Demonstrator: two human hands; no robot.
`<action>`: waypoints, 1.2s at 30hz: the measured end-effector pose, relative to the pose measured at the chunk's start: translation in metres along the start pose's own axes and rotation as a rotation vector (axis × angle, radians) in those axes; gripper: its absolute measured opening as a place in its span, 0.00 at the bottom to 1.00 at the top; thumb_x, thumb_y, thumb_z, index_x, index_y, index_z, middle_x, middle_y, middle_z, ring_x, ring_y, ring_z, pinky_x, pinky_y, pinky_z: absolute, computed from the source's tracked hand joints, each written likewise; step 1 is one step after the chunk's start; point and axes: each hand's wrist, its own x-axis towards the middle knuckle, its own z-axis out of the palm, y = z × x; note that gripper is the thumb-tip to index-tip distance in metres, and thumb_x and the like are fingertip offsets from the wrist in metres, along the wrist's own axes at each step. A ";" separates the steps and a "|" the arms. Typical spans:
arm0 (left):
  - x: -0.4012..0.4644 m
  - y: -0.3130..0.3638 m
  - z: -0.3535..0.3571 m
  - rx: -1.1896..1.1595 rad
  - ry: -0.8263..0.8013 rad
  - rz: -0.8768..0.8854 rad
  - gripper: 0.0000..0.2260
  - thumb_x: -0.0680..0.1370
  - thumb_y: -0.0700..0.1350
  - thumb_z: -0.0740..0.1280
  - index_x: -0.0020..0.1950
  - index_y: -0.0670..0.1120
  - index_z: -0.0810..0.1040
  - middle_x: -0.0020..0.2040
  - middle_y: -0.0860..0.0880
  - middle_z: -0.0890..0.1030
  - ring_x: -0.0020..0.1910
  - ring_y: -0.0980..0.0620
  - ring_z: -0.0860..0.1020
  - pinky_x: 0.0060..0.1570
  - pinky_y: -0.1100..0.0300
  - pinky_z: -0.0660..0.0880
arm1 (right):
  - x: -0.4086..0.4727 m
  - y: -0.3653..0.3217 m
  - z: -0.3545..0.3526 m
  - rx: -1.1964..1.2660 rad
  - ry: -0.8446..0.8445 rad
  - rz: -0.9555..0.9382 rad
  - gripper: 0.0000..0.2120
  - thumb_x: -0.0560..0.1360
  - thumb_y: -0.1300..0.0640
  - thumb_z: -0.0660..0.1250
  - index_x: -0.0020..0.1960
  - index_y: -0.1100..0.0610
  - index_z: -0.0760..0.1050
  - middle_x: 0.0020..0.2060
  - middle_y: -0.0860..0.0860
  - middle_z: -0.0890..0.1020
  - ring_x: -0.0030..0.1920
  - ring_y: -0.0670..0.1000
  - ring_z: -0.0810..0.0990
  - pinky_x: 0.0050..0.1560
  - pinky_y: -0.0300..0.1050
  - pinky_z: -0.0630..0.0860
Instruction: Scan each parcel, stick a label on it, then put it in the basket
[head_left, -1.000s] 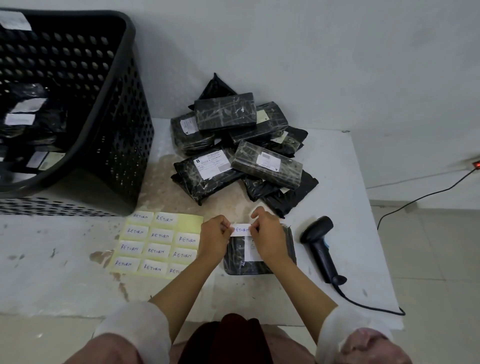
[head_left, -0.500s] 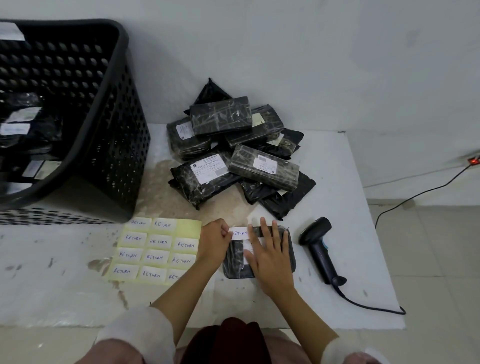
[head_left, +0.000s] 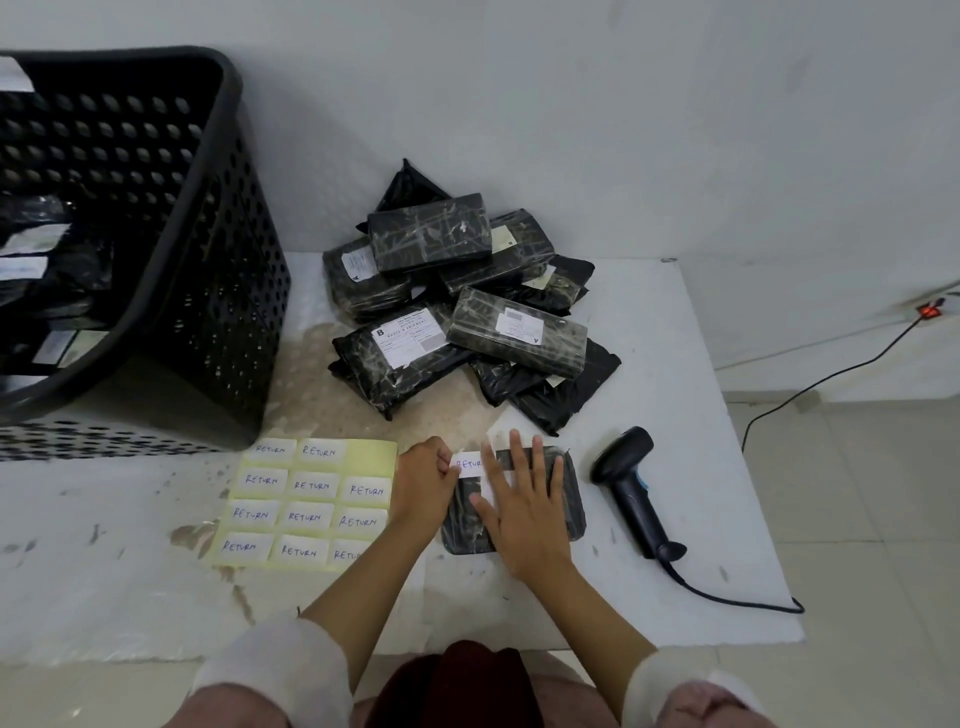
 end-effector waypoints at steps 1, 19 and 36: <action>0.000 0.000 0.000 0.010 -0.002 0.002 0.06 0.73 0.38 0.71 0.39 0.44 0.75 0.34 0.49 0.77 0.34 0.53 0.73 0.39 0.57 0.75 | 0.006 0.001 -0.002 0.003 -0.018 0.015 0.31 0.77 0.35 0.33 0.76 0.45 0.34 0.77 0.54 0.37 0.74 0.60 0.29 0.74 0.62 0.33; -0.005 0.006 0.000 0.181 -0.008 0.081 0.13 0.74 0.39 0.70 0.55 0.46 0.71 0.47 0.48 0.75 0.41 0.48 0.77 0.38 0.54 0.76 | -0.014 0.006 -0.001 -0.016 -0.024 -0.083 0.30 0.79 0.36 0.43 0.78 0.47 0.52 0.77 0.57 0.53 0.76 0.63 0.52 0.74 0.67 0.51; -0.032 -0.037 -0.011 0.868 -0.307 0.345 0.44 0.70 0.74 0.37 0.75 0.47 0.31 0.76 0.45 0.34 0.75 0.40 0.34 0.72 0.39 0.33 | -0.017 0.023 0.006 0.096 -0.050 -0.196 0.45 0.73 0.27 0.44 0.77 0.53 0.31 0.76 0.49 0.31 0.74 0.51 0.27 0.73 0.53 0.27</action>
